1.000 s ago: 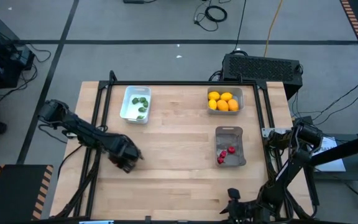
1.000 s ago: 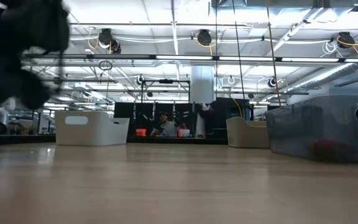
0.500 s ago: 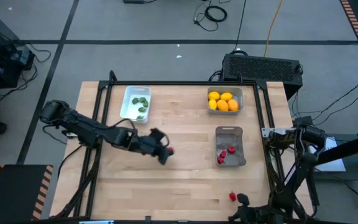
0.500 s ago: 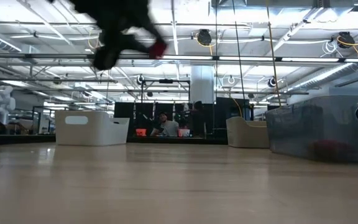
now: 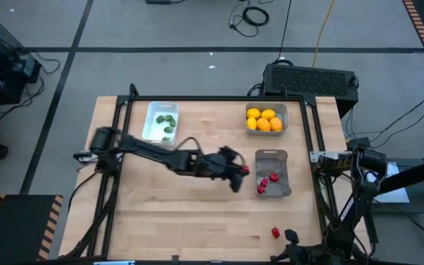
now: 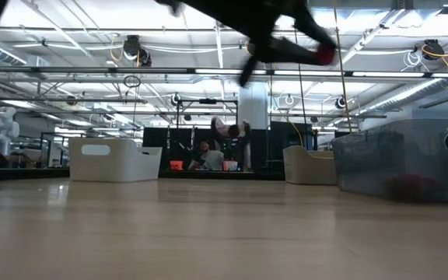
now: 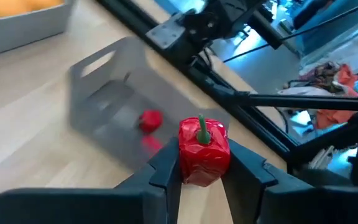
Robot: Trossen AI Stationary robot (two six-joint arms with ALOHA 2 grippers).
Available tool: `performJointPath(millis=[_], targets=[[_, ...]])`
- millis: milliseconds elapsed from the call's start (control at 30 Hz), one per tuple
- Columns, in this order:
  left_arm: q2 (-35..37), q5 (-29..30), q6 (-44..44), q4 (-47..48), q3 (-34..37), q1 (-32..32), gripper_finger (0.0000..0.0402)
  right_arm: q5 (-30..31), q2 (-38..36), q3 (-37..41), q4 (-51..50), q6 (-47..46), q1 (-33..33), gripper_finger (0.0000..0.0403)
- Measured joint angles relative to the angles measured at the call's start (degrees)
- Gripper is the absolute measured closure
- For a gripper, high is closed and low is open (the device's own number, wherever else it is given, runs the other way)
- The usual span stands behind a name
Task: Sort produce into baskets
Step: Put the red chili pepper into the black bin
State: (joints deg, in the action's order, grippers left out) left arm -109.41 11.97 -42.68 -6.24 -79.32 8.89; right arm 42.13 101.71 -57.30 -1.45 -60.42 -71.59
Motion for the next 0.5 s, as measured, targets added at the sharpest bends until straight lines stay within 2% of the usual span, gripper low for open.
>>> performJointPath(millis=[200, 500], targets=[[-13.1, -2.0, 5.7, -7.2, -13.1, -1.6, 0.0301, 0.0, 0.0, 0.0, 0.0, 0.0, -0.1, 0.0277], [-27.0, -4.2, 7.9, -7.5, -29.0, -3.0, 0.0301, -0.2, 0.6, 0.0, -0.1, 0.8, -0.4, 0.0277]])
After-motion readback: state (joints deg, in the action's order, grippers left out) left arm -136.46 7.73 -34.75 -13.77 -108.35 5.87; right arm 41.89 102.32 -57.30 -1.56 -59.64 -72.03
